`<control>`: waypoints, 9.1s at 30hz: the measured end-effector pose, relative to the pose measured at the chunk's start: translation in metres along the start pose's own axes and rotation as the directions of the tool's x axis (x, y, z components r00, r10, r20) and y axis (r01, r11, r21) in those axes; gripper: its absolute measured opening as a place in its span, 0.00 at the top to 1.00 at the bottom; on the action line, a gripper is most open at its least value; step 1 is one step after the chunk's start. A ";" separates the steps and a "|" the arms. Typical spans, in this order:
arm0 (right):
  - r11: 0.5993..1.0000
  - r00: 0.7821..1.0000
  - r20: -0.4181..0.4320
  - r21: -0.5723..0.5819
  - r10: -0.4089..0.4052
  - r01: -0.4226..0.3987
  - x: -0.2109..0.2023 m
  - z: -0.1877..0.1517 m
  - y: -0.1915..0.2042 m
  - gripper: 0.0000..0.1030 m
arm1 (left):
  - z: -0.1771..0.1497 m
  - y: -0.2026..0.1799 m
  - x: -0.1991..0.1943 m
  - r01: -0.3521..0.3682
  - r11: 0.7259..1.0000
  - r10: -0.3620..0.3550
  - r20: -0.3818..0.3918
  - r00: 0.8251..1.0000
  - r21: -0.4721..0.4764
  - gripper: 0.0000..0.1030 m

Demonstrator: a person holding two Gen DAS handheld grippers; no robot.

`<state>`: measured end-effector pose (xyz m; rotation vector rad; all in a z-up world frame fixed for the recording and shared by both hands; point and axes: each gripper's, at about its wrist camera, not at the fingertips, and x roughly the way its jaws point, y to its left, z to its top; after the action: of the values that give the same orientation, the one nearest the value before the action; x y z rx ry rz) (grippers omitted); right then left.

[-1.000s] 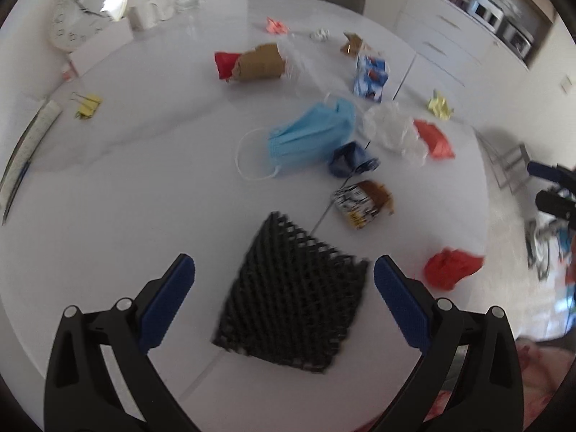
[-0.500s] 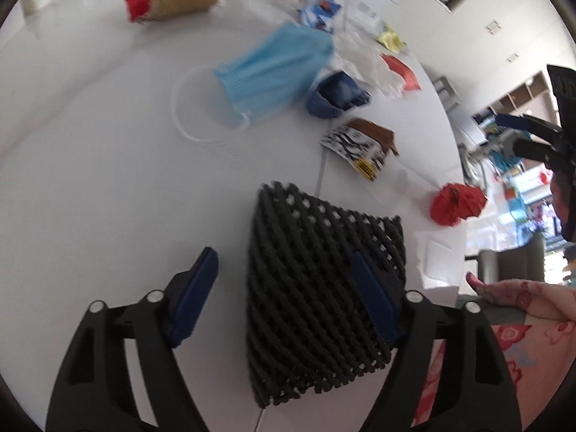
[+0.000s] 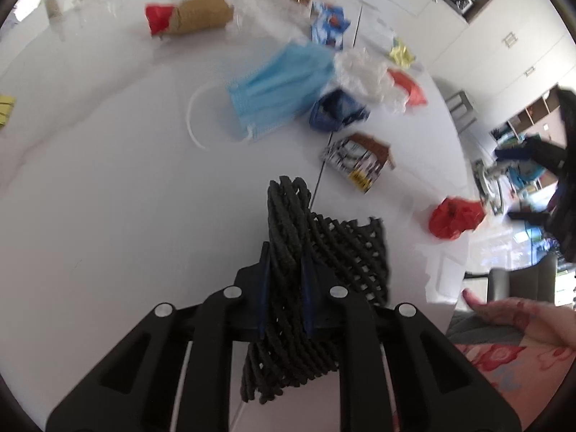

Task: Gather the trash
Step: 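Grasp the black mesh pad with the left gripper while the right gripper grasps the red crumpled paper, then drop the black mesh pad and red paper into the bin with both grippers, then grasp the snack wrapper with the left gripper while the right gripper grasps the white tissue, then release the snack wrapper and white tissue into the bin with both grippers, then grasp the orange paper with the left gripper while the right gripper grasps the yellow wrapper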

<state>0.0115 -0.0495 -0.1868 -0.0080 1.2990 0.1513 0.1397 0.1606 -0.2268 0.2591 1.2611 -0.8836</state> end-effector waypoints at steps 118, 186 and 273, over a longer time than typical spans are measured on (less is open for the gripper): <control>0.996 0.989 0.144 0.085 0.016 -0.028 0.011 0.055 -0.135 0.02 | 0.055 -0.099 0.087 -0.298 0.866 0.332 0.016 0.943 -0.402 0.32; 0.853 0.969 0.199 0.521 -0.147 0.022 -0.107 -0.161 -0.338 0.87 | 0.150 -0.415 0.106 -0.047 0.991 0.035 0.101 0.994 0.122 0.07; 0.998 0.992 0.116 0.057 -0.047 0.040 0.022 0.092 -0.266 0.03 | 0.195 -0.199 0.147 -0.205 0.921 0.212 -0.017 0.977 -0.332 0.61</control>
<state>0.1359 -0.3018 -0.2047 0.0189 1.1844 0.0779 0.1452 -0.1545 -0.2383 0.1112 1.3148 -0.4785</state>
